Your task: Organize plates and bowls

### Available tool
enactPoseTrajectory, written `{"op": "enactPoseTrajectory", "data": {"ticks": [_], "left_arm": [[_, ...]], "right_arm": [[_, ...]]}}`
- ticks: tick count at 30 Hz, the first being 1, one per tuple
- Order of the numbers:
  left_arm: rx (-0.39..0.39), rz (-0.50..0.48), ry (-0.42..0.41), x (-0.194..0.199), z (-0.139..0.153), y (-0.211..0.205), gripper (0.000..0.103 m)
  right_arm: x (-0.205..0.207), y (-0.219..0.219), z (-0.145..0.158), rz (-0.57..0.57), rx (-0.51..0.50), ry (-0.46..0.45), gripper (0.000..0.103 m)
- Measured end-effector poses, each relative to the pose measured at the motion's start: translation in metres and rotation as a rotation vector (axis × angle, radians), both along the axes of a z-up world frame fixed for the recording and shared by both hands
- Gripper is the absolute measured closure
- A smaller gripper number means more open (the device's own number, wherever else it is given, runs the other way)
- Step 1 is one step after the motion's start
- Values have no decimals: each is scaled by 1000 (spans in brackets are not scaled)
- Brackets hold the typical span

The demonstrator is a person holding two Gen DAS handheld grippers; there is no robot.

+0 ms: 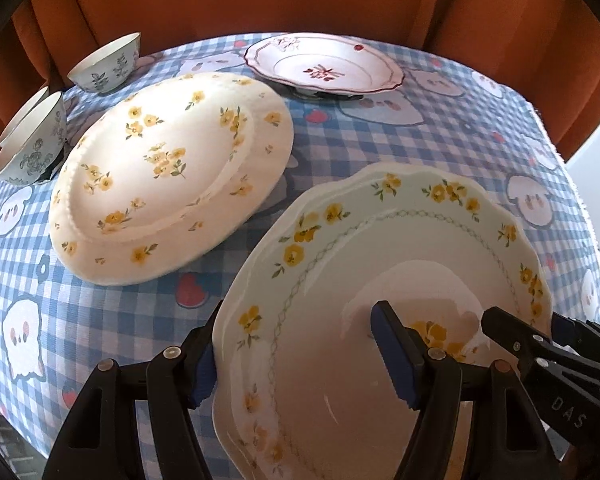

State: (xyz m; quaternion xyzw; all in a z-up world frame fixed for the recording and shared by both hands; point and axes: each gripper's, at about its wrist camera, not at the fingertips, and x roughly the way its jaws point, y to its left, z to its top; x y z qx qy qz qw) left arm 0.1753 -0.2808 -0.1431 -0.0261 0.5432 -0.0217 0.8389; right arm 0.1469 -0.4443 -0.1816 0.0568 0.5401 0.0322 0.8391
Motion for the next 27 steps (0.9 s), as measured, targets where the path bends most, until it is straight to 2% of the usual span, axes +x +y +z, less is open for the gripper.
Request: {"op": "enactPoseTrajectory", "data": {"ticks": [12,17,21,24,27], "left_arm": [[-1,57,22,15,-7,1,31],[29,15,22,12,-5,-1,32],[12,-31,14,6,0,3,31],[0,-67,-2,0,7,6,26],[-2,-114,-34,-5,18,10,20]], "right_arm": [[19,0,-3,35,4,3,46],[20,-1,-2,14,20,15,46],[11,0,7,-17,-10,-19,46],[3,1,14,-56,-19,-34,45],[-5,6,23,-86,-24,-63,37]]}}
